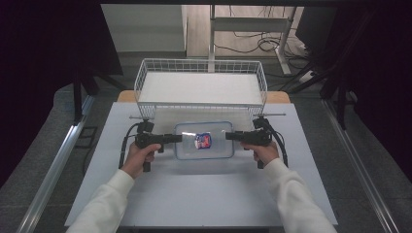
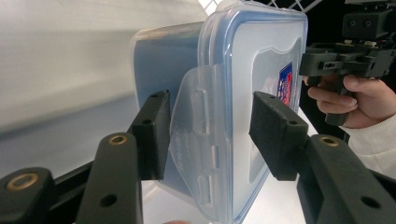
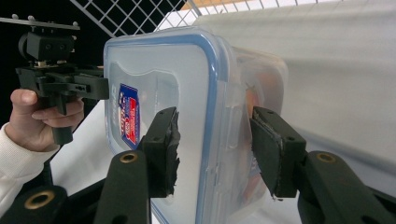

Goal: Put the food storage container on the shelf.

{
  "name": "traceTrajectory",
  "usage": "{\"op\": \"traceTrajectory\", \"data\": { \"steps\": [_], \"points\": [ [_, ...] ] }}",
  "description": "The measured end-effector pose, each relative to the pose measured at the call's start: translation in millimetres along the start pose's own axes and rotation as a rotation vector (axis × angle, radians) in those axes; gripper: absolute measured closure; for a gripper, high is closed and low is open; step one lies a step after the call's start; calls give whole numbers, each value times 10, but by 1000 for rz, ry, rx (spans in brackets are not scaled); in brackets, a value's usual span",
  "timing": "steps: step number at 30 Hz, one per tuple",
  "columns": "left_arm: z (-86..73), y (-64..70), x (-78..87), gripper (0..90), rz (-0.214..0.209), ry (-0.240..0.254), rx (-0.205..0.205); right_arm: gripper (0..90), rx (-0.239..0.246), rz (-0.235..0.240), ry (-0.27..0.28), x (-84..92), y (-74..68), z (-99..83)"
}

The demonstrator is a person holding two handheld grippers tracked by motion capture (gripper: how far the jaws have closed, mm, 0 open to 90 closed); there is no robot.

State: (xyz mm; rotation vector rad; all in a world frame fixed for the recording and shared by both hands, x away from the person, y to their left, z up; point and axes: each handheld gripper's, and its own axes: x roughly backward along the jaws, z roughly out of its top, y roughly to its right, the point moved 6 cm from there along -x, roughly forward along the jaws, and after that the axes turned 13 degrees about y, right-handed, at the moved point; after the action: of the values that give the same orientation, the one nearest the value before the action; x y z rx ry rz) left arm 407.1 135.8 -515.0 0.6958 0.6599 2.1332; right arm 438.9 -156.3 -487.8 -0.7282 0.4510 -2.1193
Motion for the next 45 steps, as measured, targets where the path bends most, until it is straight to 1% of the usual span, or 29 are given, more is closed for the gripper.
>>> {"op": "traceTrajectory", "data": {
  "steps": [2, 4, 7, 9, 11, 15, 20, 27, 28, 29, 30, 31, 32, 33, 34, 35, 36, 38, 39, 40, 42, 43, 45],
  "points": [
    [28, -36, -23, 493, 5, 3, 1, 521, 3, 2, 2, -16, 13, 12],
    [37, -69, -49, 494, 3, 13, 8, 521, 1, 2, 7, -65, 67, 19],
    [15, -136, -82, 492, 7, 9, 11, 520, 0, -2, 3, -90, 99, 0],
    [-3, -184, -105, 489, 17, 7, 27, 519, 0, -9, -5, -122, 133, -28],
    [-7, -220, -126, 490, 23, 14, 31, 518, -8, -25, -15, -157, 179, -75],
    [5, -221, -145, 490, 30, 28, 35, 517, -27, -29, -4, -164, 206, -90],
    [4, -236, -159, 487, 47, 45, 60, 514, -31, -48, 17, -183, 217, -84],
    [12, -263, -191, 479, 82, 73, 79, 509, -87, -64, 49, -217, 266, -88],
    [16, -269, -202, 479, 91, 79, 82, 507, -91, -69, 51, -219, 271, -89],
    [14, -269, -216, 466, 91, 79, 82, 499, -85, -80, 52, -224, 277, -92],
    [5, -268, -231, 452, 97, 76, 76, 494, -72, -86, 54, -231, 279, -94],
    [-9, -267, -252, 439, 119, 74, 64, 490, -59, -97, 47, -234, 278, -100],
    [-23, -272, -270, 422, 128, 67, 62, 500, -44, -117, 42, -247, 280, -113],
    [-28, -272, -276, 395, 125, 69, 67, 472, -53, -112, 40, -258, 268, -126],
    [-31, -267, -282, 390, 123, 71, 72, 470, -54, -118, 44, -262, 265, -128],
    [-29, -264, -281, 376, 126, 74, 70, 452, -48, -131, 49, -268, 263, -132],
    [-19, -257, -277, 364, 137, 82, 64, 437, -49, -131, 48, -268, 253, -134],
    [3, -238, -251, 322, 144, 92, 54, 419, -36, -136, 54, -262, 233, -139],
    [11, -230, -235, 301, 148, 93, 48, 415, -30, -144, 68, -241, 221, -140],
    [20, -215, -202, 290, 164, 91, 34, 407, -29, -144, 79, -224, 214, -138],
    [24, -173, -142, 268, 174, 83, 9, 403, -21, -142, 101, -157, 188, -133],
    [20, -143, -99, 265, 167, 76, -19, 403, -11, -135, 101, -122, 167, -135],
    [6, -97, -43, 265, 179, 71, -36, 402, 34, -136, 94, -49, 130, -145]
  ]
}}
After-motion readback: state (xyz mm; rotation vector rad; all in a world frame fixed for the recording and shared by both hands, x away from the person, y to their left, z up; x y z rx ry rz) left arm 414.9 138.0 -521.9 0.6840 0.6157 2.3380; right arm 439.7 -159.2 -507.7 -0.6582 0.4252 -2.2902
